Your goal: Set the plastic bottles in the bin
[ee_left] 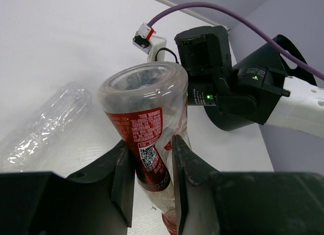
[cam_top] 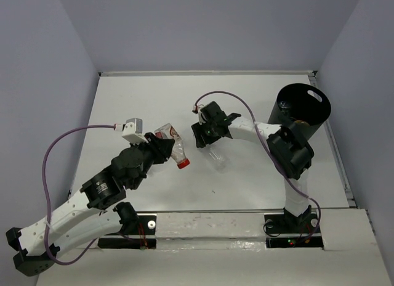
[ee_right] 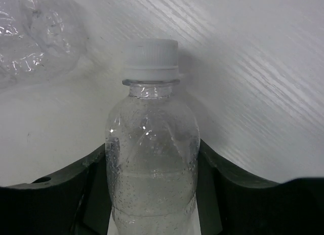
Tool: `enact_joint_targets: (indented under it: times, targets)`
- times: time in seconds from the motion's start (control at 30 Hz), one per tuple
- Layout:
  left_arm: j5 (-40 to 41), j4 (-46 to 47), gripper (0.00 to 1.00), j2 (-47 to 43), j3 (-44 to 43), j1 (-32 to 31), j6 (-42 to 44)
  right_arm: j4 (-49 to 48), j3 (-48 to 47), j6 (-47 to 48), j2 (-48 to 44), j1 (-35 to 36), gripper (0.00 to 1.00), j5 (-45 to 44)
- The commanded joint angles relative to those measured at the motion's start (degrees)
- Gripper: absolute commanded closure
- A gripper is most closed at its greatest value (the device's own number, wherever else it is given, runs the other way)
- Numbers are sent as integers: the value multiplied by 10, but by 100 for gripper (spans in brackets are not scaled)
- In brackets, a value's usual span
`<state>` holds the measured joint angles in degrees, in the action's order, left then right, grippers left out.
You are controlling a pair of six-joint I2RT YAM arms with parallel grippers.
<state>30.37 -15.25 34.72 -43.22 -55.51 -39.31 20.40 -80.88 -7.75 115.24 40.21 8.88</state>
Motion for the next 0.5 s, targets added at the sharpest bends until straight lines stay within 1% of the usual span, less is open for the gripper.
enact_joint_targets:
  times: [0.0, 0.03, 0.07, 0.13, 0.17, 0.23, 0.27, 0.33, 0.37, 0.4, 0.43, 0.47]
  targets:
    - [-18, 65, 85, -4, -11, -1, 38, -7, 12, -12, -78, 4, 56, -55]
    - [-28, 79, 85, -3, -7, -2, 42, -7, 19, -15, -118, 4, 60, -71]
    - [-32, 86, 85, -3, -5, -1, 42, -5, 19, -12, -141, 4, 60, -71]
    - [-46, 100, 85, 3, -4, -1, 48, 0, 19, -8, -189, 4, 62, -112]
    - [-51, 113, 85, 6, -3, -1, 49, 5, 16, -3, -240, -6, 64, -129]
    - [-68, 127, 85, 19, -3, -1, 56, 9, -1, -1, -293, -28, 69, -164]
    - [-74, 141, 85, 25, -2, -1, 57, 8, -8, 0, -343, -62, 70, -175]
    - [-93, 148, 85, 39, 1, -1, 59, 1, -28, 2, -387, -107, 71, -195]
    - [-99, 177, 85, 44, 3, -1, 59, -11, -28, 1, -406, -131, 71, -205]
    - [-107, 188, 85, 51, 9, 0, 57, -44, -26, 0, -439, -183, 70, -218]
    - [-111, 200, 85, 53, 14, -1, 56, -60, -24, -1, -452, -206, 70, -225]
    - [-123, 224, 85, 55, 19, -1, 52, -96, -20, 3, -463, -226, 70, -238]
